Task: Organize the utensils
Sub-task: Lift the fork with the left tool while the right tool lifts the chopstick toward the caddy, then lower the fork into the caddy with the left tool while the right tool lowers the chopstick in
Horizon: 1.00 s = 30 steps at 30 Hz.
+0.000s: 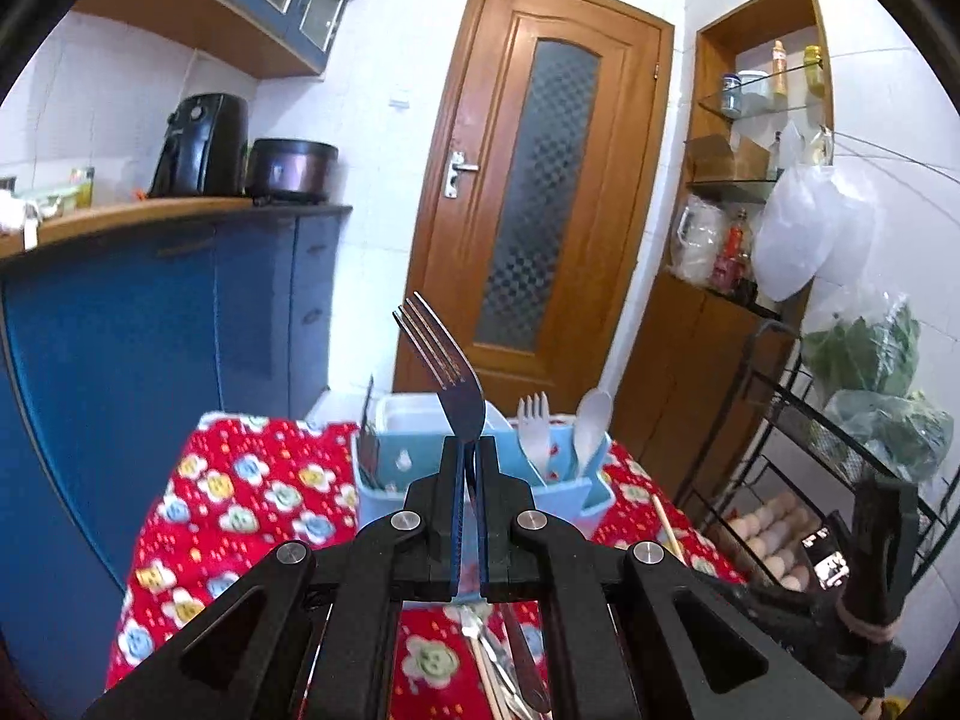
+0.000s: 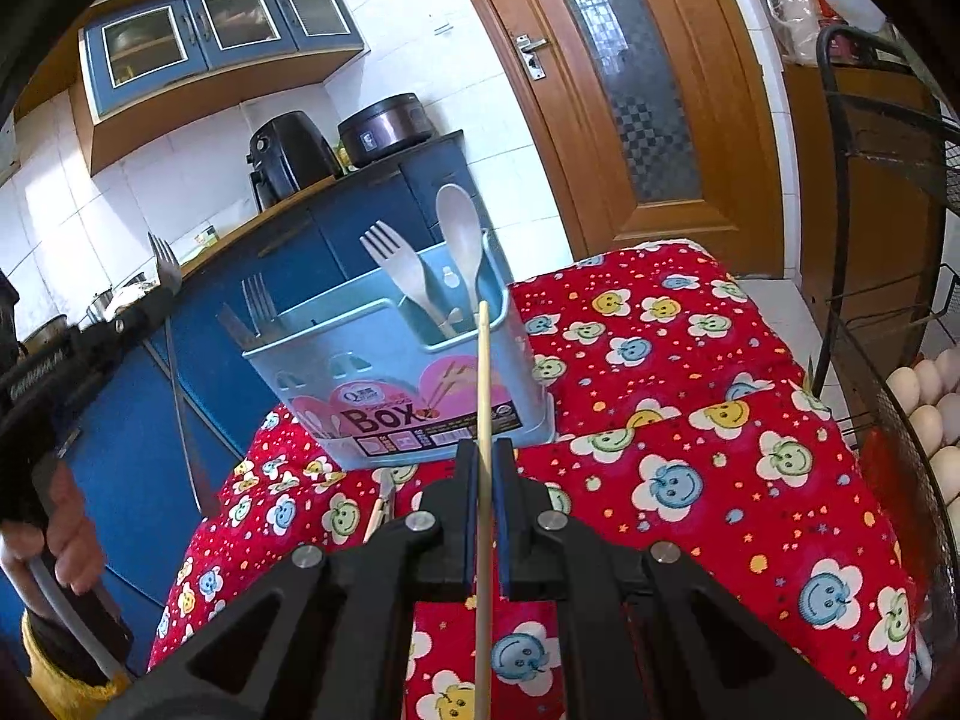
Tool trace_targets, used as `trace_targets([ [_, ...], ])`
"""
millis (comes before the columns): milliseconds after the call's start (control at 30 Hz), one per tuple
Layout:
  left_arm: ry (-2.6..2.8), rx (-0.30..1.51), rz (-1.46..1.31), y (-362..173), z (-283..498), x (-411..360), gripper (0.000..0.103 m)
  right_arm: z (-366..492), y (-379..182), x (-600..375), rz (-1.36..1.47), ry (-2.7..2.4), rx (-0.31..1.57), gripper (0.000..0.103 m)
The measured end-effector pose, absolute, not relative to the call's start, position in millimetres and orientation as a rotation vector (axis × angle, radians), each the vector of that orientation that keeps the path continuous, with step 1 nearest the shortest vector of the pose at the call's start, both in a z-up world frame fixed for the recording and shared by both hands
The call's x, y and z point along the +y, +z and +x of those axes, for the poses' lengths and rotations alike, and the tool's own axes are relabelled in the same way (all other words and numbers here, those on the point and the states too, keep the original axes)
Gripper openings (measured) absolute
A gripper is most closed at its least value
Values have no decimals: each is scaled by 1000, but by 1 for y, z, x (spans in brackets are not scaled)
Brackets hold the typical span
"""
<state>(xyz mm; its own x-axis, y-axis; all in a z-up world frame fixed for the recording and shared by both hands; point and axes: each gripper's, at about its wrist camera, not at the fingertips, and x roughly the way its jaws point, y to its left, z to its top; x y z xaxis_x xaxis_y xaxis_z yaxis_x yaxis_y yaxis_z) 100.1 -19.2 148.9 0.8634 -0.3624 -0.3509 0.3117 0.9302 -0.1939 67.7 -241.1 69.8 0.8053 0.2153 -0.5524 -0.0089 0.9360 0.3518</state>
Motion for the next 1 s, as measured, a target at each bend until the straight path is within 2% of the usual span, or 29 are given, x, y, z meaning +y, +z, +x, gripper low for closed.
trace_targets([
  [700, -206, 203, -70, 184, 162, -26, 3, 84, 80, -249, 328, 119, 585, 6],
  [1000, -158, 198, -46, 170, 186, -28, 3, 94, 85, -244, 321, 135, 568, 6],
])
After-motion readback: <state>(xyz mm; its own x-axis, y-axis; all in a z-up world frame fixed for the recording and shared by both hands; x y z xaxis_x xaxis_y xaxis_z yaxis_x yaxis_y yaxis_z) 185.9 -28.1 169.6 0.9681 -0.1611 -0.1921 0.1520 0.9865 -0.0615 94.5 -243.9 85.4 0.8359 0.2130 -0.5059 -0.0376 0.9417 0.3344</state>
